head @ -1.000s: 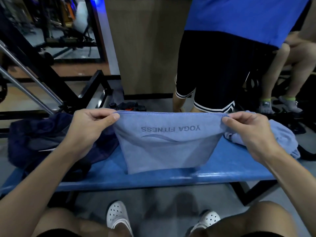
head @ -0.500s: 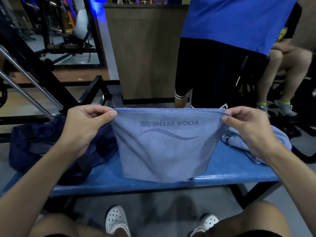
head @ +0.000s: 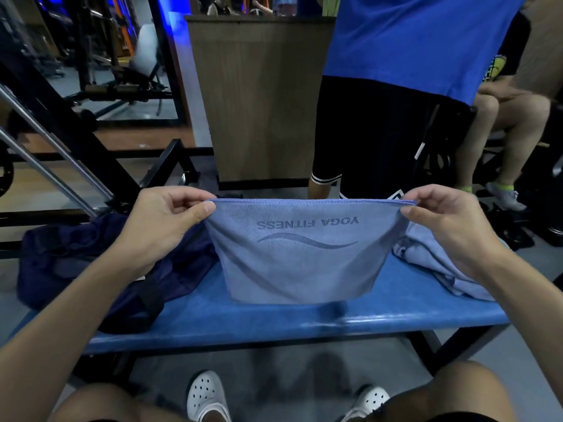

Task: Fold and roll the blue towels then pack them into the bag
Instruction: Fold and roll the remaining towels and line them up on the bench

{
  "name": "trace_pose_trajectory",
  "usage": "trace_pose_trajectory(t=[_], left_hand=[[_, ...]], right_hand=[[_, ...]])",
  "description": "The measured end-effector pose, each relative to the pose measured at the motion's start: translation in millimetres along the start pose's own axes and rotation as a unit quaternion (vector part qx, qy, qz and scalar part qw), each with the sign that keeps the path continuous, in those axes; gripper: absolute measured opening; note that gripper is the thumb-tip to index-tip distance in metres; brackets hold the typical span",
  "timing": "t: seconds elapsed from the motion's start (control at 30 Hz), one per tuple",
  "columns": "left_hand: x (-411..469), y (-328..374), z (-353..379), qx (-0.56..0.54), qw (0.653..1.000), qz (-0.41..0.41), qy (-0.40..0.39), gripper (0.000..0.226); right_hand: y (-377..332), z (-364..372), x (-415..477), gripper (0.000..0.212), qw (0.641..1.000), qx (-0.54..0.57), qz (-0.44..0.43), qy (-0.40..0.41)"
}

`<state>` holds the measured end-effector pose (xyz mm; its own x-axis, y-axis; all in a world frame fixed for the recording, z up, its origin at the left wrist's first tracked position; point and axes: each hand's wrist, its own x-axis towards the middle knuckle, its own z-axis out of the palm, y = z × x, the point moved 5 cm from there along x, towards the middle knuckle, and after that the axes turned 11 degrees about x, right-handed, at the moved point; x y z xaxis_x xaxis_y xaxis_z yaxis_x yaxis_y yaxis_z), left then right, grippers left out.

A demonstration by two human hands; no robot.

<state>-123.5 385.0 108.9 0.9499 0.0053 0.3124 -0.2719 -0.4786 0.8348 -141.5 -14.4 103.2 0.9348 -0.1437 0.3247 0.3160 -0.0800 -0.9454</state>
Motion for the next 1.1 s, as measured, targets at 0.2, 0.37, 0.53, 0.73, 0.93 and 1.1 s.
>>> trace_pose_trajectory(t=[0.2,0.37,0.53,0.73,0.93,1.1], left_hand=[[-2,3,4,-0.007,0.999,-0.036,-0.038,0.004],[-4,4,7,-0.029,0.998,-0.037,-0.044,0.010],[-6,2,10,-0.031,0.996,-0.048,-0.066,0.014],[-21,-13,13,-0.083,0.979,-0.110,-0.149,0.048],[-35,-33,21,-0.094,0.954,-0.172,-0.229,0.086],[-25,-44,33,-0.109,0.949,-0.186,-0.228,0.073]], right_hand=[[-2,2,-2,0.011,0.999,0.009,0.026,-0.018],[-1,3,-4,0.005,0.999,0.029,0.029,-0.021],[-3,-1,-10,0.028,0.999,0.021,0.045,-0.019],[2,-9,-29,0.018,0.990,-0.053,0.097,-0.085],[16,-13,-44,0.022,0.973,-0.080,0.170,-0.133],[32,-7,-31,0.015,0.977,-0.070,0.169,-0.107]])
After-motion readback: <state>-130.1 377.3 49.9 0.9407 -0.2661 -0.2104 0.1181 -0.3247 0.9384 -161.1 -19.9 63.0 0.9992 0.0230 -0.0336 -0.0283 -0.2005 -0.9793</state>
